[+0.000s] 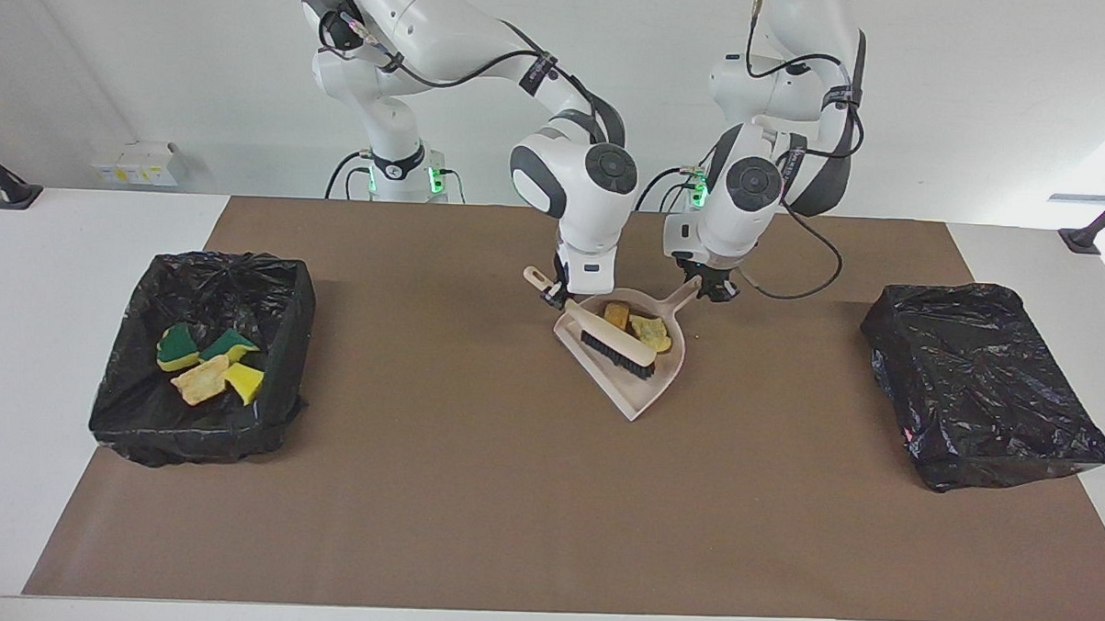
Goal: Sweep and dump trash in bin
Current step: 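Lift the dustpan with the left gripper while the right gripper lowers the brush, then tip the dustpan over the bin nearest the left gripper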
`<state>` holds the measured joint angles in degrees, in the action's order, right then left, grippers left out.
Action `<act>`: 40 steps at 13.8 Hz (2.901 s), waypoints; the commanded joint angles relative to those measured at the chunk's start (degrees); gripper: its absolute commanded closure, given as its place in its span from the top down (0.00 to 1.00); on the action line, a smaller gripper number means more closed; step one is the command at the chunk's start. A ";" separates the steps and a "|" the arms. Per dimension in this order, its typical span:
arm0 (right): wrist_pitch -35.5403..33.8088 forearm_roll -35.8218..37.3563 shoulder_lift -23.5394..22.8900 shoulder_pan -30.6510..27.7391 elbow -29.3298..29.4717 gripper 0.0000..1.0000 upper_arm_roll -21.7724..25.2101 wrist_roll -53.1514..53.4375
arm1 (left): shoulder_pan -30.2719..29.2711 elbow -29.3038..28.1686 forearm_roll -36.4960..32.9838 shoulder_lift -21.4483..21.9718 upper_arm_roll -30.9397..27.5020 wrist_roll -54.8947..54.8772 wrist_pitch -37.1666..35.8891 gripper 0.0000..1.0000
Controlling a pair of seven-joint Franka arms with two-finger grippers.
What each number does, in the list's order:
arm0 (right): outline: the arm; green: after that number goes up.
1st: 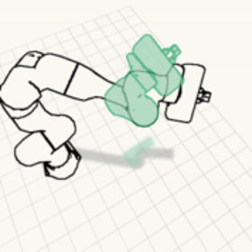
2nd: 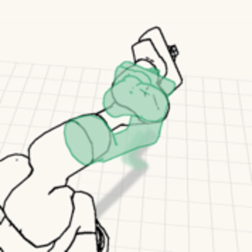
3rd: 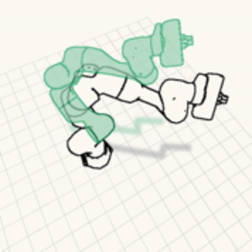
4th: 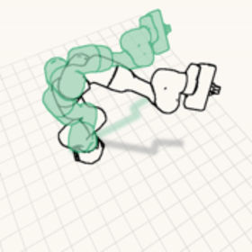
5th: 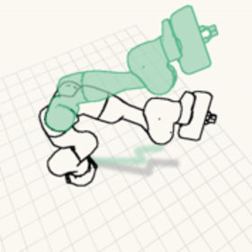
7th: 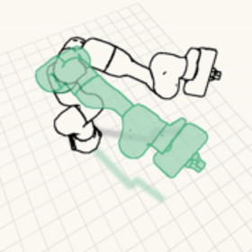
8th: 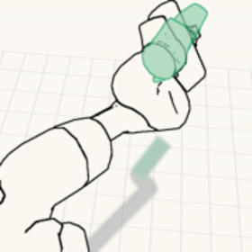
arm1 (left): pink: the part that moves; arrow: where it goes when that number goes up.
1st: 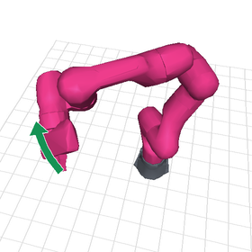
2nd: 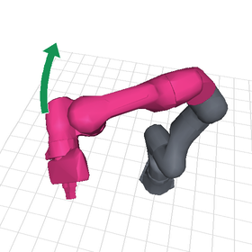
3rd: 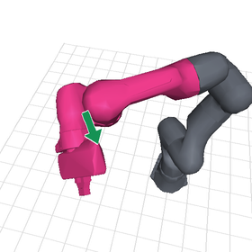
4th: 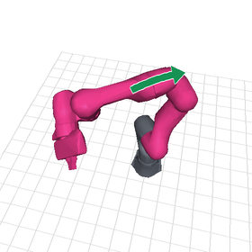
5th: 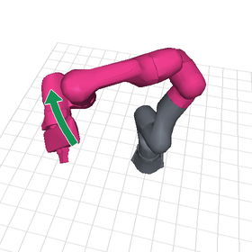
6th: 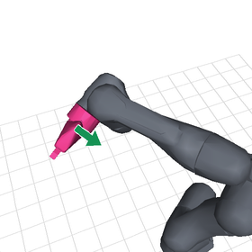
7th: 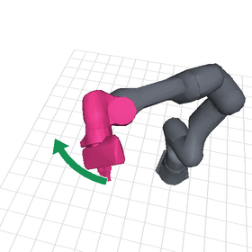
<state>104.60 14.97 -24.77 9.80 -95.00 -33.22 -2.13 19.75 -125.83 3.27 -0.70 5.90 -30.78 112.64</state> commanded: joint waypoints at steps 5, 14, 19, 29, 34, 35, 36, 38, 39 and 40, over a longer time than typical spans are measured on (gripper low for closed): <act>-11.06 -6.44 12.53 -7.86 -1.24 0.00 -0.80 1.40 | -4.89 -0.39 4.29 0.26 -0.02 0.55 3.98 0.00; 2.95 -18.48 18.79 4.51 -17.74 0.00 -1.06 42.88 | -14.28 7.08 4.47 2.45 -0.10 2.22 3.56 0.00; 11.40 -18.74 14.75 12.16 -21.45 0.00 -1.06 55.19 | -23.68 16.74 3.33 0.36 -0.10 -9.16 -3.47 0.00; 7.84 -18.22 13.78 11.30 -18.40 1.00 -0.80 58.47 | -51.55 28.43 -6.49 -4.22 -0.19 -45.47 -12.96 0.00; -6.83 -17.78 16.67 2.09 -8.55 1.00 -0.62 41.91 | -57.45 36.43 -20.74 -8.08 -0.19 -53.15 -15.60 0.00; -9.30 -17.78 17.72 -0.37 -7.23 1.00 -0.54 38.46 | -57.72 37.57 -20.76 -8.87 -0.28 -53.07 -15.35 0.00; -11.85 -17.69 18.43 -3.09 -5.74 1.00 -0.36 35.04 | -57.72 39.59 -21.89 -9.84 -0.63 -52.98 -15.26 0.00; -17.65 -15.51 18.44 -7.58 -1.35 1.00 -0.01 26.52 | -56.93 40.66 -27.58 -10.90 -0.54 -53.06 -14.74 0.00; -19.33 -14.10 18.44 -10.38 0.15 1.00 0.08 22.65 | -56.58 40.66 -30.40 -10.99 -0.37 -53.07 -14.38 0.00; -20.48 -13.65 18.44 -13.11 1.56 1.00 0.08 18.78 | -55.45 40.66 -34.08 -11.08 -0.19 -53.07 -14.03 0.00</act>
<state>87.09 -0.25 -5.83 1.22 -96.67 -32.58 23.58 -37.12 -87.78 -25.45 -10.37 5.31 -83.11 99.27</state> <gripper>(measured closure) 0.000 0.674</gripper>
